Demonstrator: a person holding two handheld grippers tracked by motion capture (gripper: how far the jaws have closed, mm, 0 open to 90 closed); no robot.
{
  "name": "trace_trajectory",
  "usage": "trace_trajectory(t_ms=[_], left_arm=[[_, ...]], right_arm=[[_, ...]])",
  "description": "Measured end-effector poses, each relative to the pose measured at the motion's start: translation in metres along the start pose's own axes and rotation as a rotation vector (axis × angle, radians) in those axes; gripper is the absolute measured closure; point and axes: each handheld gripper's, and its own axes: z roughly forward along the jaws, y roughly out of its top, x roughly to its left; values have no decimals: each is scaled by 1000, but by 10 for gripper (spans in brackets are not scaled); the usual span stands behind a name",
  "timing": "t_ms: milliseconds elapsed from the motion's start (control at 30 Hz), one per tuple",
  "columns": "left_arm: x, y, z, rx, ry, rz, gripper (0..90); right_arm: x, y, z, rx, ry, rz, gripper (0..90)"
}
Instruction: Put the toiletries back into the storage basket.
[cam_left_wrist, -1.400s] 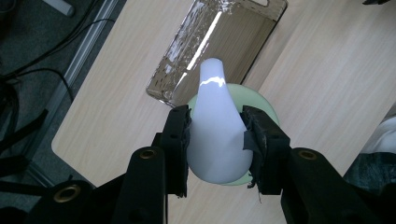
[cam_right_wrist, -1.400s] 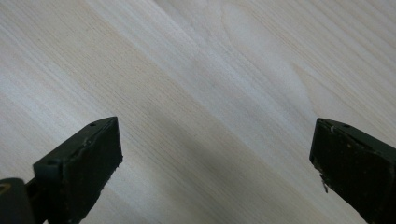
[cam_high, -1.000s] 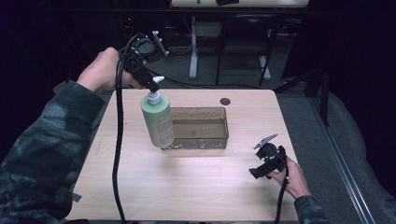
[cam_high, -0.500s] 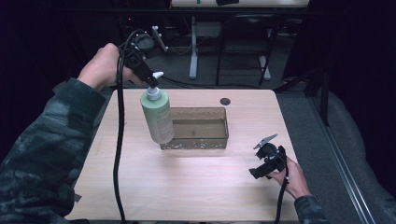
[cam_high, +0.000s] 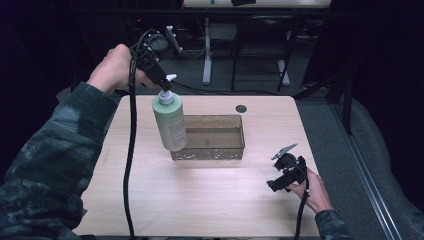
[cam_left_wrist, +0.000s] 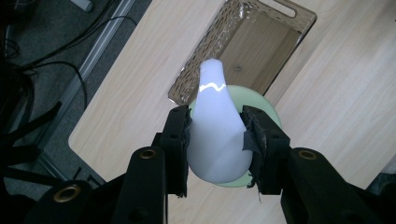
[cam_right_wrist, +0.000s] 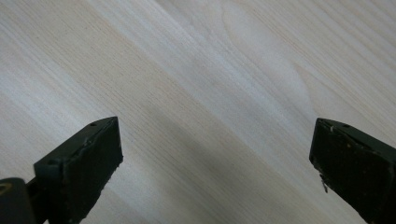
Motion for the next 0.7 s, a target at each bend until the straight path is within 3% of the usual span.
trace_trajectory(t_ms=[700], left_arm=[[2, 9, 10, 18, 15, 5, 633]], right_arm=[[0, -1, 0, 5, 3, 2, 22]])
